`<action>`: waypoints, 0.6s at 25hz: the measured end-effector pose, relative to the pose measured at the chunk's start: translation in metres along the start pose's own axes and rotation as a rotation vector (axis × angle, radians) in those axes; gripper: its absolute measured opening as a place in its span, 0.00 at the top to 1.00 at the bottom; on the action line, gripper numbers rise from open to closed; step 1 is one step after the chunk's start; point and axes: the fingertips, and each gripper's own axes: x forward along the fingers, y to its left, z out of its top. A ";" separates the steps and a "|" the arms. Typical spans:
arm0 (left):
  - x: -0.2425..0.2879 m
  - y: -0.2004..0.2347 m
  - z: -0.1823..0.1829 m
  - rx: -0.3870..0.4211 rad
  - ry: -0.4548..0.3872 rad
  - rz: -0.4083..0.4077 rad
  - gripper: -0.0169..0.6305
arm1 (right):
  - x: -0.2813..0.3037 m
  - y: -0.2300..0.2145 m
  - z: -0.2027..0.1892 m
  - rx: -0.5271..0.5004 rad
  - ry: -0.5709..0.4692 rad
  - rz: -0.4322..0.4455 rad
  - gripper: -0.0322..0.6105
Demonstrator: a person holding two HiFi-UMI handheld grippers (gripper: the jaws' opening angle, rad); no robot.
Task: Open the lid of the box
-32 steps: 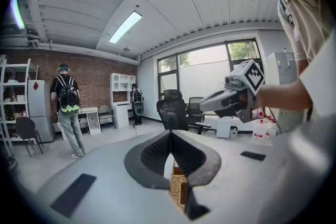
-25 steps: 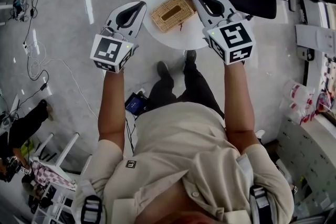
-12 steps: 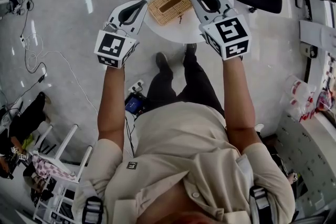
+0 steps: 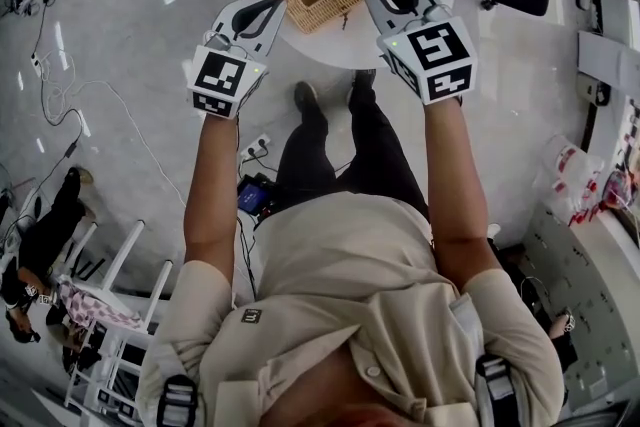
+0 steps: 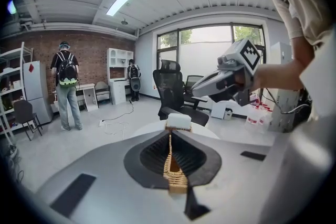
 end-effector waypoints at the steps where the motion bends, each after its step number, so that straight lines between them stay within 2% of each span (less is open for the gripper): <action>1: 0.003 -0.001 -0.006 -0.001 0.005 -0.005 0.96 | 0.003 0.000 -0.004 0.004 0.004 0.002 0.96; 15: 0.050 -0.023 -0.074 0.024 0.093 -0.098 0.95 | 0.039 -0.007 -0.061 0.038 0.076 0.018 0.96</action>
